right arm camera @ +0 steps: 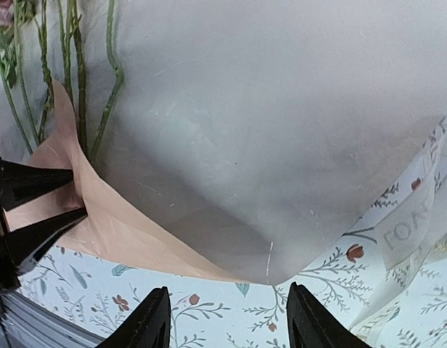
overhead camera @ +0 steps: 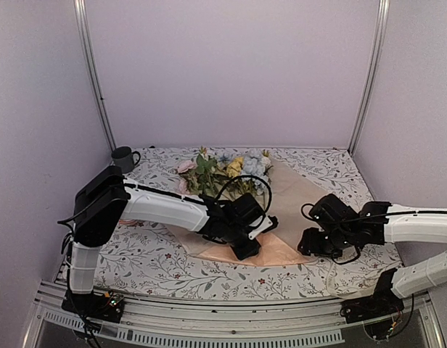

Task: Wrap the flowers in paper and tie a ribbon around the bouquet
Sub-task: Press the fold line of the 1/4-folded wrapping paper, then pick up the one-fourth-folded wrapping paper from the center of the board.

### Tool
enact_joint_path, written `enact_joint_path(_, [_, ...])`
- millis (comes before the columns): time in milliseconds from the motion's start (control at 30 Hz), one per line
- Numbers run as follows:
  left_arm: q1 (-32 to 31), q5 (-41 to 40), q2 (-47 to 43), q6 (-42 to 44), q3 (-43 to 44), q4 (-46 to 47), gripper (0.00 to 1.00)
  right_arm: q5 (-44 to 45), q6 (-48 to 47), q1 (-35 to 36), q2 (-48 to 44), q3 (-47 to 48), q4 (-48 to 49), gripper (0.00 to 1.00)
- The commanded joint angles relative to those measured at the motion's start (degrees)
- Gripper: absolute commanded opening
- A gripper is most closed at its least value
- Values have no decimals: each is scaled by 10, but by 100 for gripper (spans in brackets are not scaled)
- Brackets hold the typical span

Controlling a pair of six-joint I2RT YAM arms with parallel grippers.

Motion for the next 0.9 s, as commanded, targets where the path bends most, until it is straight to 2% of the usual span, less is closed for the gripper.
enact_joint_path(0, [3, 22, 13, 5, -13, -46, 36, -25, 161, -11, -31, -38, 5, 55])
enact_joint_path(167, [5, 33, 14, 10, -7, -54, 36, -113, 258, -21, -16, -51, 18, 49])
enact_joint_path(333, [4, 40, 18, 15, -3, -58, 36, -182, 358, -21, 43, -73, 69, 43])
enact_joint_path(433, [5, 35, 21, 20, 1, -64, 36, -169, 383, -21, 66, -68, 81, 45])
enact_joint_path(633, [6, 38, 20, 28, -3, -62, 36, -151, 447, -21, 78, -75, 97, 57])
enact_joint_path(767, [6, 38, 19, 27, -5, -59, 36, -140, 497, -20, 81, -80, 96, 55])
enact_joint_path(867, [6, 41, 18, 28, -10, -55, 36, -124, 523, -23, 81, -93, 97, 48])
